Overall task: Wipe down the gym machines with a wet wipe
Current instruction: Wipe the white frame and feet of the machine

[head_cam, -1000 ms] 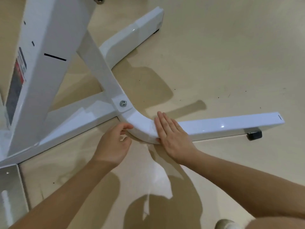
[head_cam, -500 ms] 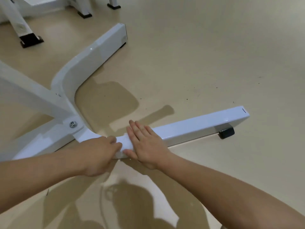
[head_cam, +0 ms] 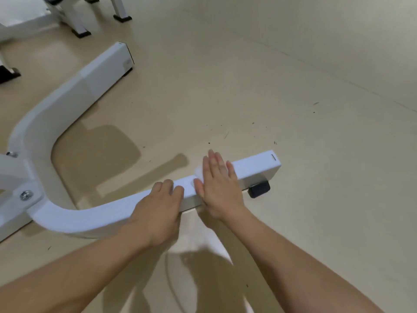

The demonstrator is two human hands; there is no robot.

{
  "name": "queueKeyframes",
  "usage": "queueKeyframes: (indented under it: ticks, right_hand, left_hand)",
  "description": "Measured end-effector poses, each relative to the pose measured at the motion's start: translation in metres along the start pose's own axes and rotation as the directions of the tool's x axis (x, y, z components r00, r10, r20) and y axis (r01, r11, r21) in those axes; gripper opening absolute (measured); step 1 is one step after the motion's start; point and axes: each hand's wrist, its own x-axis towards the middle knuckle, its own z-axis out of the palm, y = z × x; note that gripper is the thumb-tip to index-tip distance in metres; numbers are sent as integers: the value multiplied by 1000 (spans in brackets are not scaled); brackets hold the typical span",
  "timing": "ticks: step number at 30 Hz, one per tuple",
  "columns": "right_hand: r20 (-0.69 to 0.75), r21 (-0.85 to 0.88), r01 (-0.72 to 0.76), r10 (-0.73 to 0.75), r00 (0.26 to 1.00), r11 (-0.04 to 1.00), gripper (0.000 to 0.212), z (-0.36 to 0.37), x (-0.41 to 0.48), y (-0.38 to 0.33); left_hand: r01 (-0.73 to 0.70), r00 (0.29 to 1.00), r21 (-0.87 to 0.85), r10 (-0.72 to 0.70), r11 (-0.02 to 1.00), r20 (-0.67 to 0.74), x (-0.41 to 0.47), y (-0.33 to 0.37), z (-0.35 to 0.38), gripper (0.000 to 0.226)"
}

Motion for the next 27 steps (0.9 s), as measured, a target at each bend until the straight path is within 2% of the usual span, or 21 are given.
queueKeyframes:
  ticks: [1, 3, 5, 6, 8, 9, 10, 12, 14, 16, 20, 22, 23, 24, 26, 27]
  right_hand:
    - [-32, -11, 75, -75, 997, 997, 61, 4, -4, -6]
    - [-110, 9, 74, -72, 991, 997, 53, 7, -6, 9]
    - [-221, 88, -89, 107, 969, 992, 51, 7, -9, 41]
    - [-287, 150, -175, 212, 934, 973, 52, 6, -9, 58]
    - [-332, 392, -275, 414, 848, 878, 54, 8, -10, 85]
    - [-299, 572, -292, 526, 796, 767, 57, 12, -10, 88]
    - [-222, 744, -299, 644, 732, 597, 63, 14, -10, 84]
    - [1, 907, -328, 776, 631, 265, 76, 20, -9, 59]
    - [150, 920, -376, 790, 595, 108, 80, 19, -3, 33]
    - [252, 903, -429, 772, 583, 29, 82, 10, 5, 18]
    - [324, 909, -416, 684, 654, -33, 79, -6, -6, 8]
    - [288, 901, -432, 706, 647, 28, 72, -9, -13, 12]
    - [251, 890, -450, 753, 608, 67, 70, -9, -13, 17]
    - [240, 872, -486, 810, 535, 62, 69, -6, -13, 23]
    - [267, 848, -529, 890, 370, -34, 55, -2, -15, 36]
    - [321, 866, -481, 892, 319, -139, 45, 0, -17, 43]
  left_hand:
    - [33, 999, -47, -34, 998, -23, 2, 4, 2, 30]
    - [86, 994, -140, -94, 986, -52, 3, 4, 6, 35]
    - [108, 990, -205, -124, 973, -69, 3, 3, 9, 41]
    - [118, 987, -226, -139, 967, -84, 4, 3, 9, 42]
    - [143, 980, -249, -173, 958, -102, 6, 5, 8, 43]
    - [157, 977, -251, -187, 955, -104, 8, 9, 7, 43]
    - [171, 974, -245, -201, 954, -103, 11, 12, 6, 42]
    - [203, 969, -219, -228, 954, -93, 14, 20, 4, 40]
    - [207, 970, -187, -227, 960, -91, 20, 28, 1, 39]
    - [215, 969, -177, -232, 961, -84, 27, 33, 0, 41]
    - [275, 956, -165, -287, 947, -55, 32, 43, 0, 43]
    - [277, 956, -163, -289, 947, -56, 32, 45, 0, 44]
    - [272, 957, -164, -283, 948, -54, 31, 45, 0, 45]
    - [266, 959, -169, -277, 949, -50, 31, 44, 0, 46]
    - [249, 964, -182, -261, 951, -47, 29, 42, 0, 48]
    - [239, 966, -186, -252, 953, -50, 27, 41, 0, 48]
